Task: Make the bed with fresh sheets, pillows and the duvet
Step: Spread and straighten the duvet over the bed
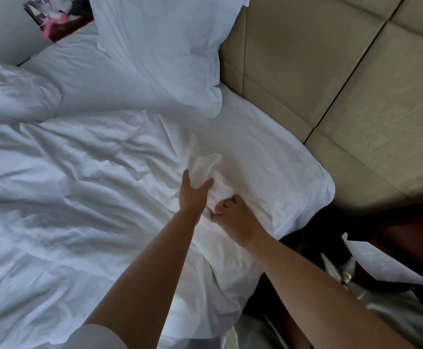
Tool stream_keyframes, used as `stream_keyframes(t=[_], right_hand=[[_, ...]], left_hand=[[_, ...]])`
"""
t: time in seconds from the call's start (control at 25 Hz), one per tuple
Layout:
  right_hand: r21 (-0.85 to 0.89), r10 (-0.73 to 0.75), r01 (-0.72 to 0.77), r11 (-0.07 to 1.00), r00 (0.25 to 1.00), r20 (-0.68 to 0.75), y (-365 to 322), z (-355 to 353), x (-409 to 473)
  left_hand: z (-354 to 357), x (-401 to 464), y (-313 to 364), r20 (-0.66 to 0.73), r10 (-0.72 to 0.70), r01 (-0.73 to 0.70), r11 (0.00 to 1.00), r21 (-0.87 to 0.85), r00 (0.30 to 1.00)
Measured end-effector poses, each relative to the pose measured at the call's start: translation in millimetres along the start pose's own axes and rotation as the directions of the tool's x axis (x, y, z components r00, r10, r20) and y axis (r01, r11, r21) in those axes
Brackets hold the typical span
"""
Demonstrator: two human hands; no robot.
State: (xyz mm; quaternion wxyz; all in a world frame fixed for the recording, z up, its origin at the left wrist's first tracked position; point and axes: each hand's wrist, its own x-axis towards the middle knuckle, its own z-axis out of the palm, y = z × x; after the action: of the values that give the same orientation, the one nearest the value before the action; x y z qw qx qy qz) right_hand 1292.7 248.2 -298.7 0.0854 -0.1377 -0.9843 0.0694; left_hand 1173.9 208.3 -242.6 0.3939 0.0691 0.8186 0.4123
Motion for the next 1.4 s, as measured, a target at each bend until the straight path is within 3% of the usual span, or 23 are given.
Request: stream_keyframes(t=[0.08,0.16,0.24,0.32,0.4,0.48,0.52,0.56,0.6,0.64,0.76,0.88,0.96,1.08,1.2,1.28,1.36,1.4], right_hand=[[0.121,-0.043,0.041,0.992,0.999,0.011,-1.1,-10.8,-8.2],[0.283,0.056,-0.075,0.956,0.996,0.075,0.6,-20.8,-16.2],[0.425,0.307,-0.343,0.838,0.939,0.154,1.3,-33.5,-23.8],[0.472,0.56,-0.566,0.676,0.811,0.17,4.0,-42.4,-26.4],[0.472,0.572,-0.674,0.569,0.736,0.362,6.2,-54.7,-18.7],[0.497,0.49,-0.694,0.521,0.72,0.492,1.2,-69.6,-4.0],[0.464,0.461,-0.662,0.589,0.746,0.481,-3.6,-76.0,2.0],[0.342,0.455,-0.586,0.735,0.8,0.391,-7.8,-82.9,6.2],[0.161,0.438,-0.475,0.865,0.872,0.22,-9.9,-88.4,7.6],[-0.006,0.424,-0.426,0.905,0.9,0.096,-6.3,-100.6,7.0],[-0.22,0.502,-0.489,0.844,0.865,0.002,33.1,-140.6,4.9],[-0.353,0.55,-0.562,0.748,0.823,-0.144,72.9,-179.1,-4.6],[-0.395,0.545,-0.582,0.711,0.811,-0.214,101.2,-192.1,-7.9],[-0.433,0.564,-0.641,0.633,0.766,-0.308,135.5,-239.8,-8.9],[-0.408,0.554,-0.727,0.552,0.685,-0.473,154.6,-276.8,-10.2],[-0.44,0.516,-0.712,0.547,0.701,-0.492,167.4,-259.3,-22.7],[-0.429,0.61,-0.755,0.496,0.655,-0.445,175.2,-235.7,-45.4],[-0.386,0.741,-0.793,0.47,0.593,-0.315,179.0,-226.7,-52.3]], left_hand=[[-4.4,-1.3,3.9,-0.009,-0.006,0.006,1.0,0.029,1.0],[-7.4,-2.8,10.0,0.007,-0.001,0.0,0.997,0.072,1.0],[-12.3,-2.2,15.5,0.065,-0.037,0.032,0.996,0.08,0.997],[-18.9,-3.4,20.9,0.163,-0.133,0.124,0.99,0.067,0.978],[-27.2,-10.3,26.5,0.269,-0.226,0.215,0.974,0.07,0.936],[-36.0,-19.3,33.5,0.36,-0.231,0.218,0.973,0.077,0.904],[-37.6,-23.2,38.1,0.376,-0.213,0.207,0.977,0.055,0.902],[-36.8,-26.8,42.3,0.367,-0.192,0.201,0.98,0.014,0.91],[-32.9,-30.5,45.8,0.338,-0.163,0.192,0.98,-0.051,0.927],[-26.1,-36.1,49.9,0.287,-0.138,0.176,0.978,-0.111,0.948],[-0.9,-46.8,61.5,0.18,-0.117,0.151,0.971,-0.187,0.977],[39.4,-61.0,86.1,0.406,-0.096,0.206,0.95,-0.236,0.909],[72.3,-70.8,108.6,0.469,0.024,0.158,0.926,-0.343,0.883],[127.6,-66.0,158.3,0.399,0.264,-0.056,0.885,-0.462,0.878],[168.0,-66.3,211.5,0.443,0.32,-0.137,0.908,-0.396,0.837],[179.2,-70.1,211.0,0.509,0.288,-0.16,0.946,-0.281,0.812],[181.5,-63.6,184.7,0.573,0.18,-0.125,0.983,-0.134,0.8],[181.1,-55.9,165.2,0.606,0.112,-0.091,0.994,-0.066,0.788]])
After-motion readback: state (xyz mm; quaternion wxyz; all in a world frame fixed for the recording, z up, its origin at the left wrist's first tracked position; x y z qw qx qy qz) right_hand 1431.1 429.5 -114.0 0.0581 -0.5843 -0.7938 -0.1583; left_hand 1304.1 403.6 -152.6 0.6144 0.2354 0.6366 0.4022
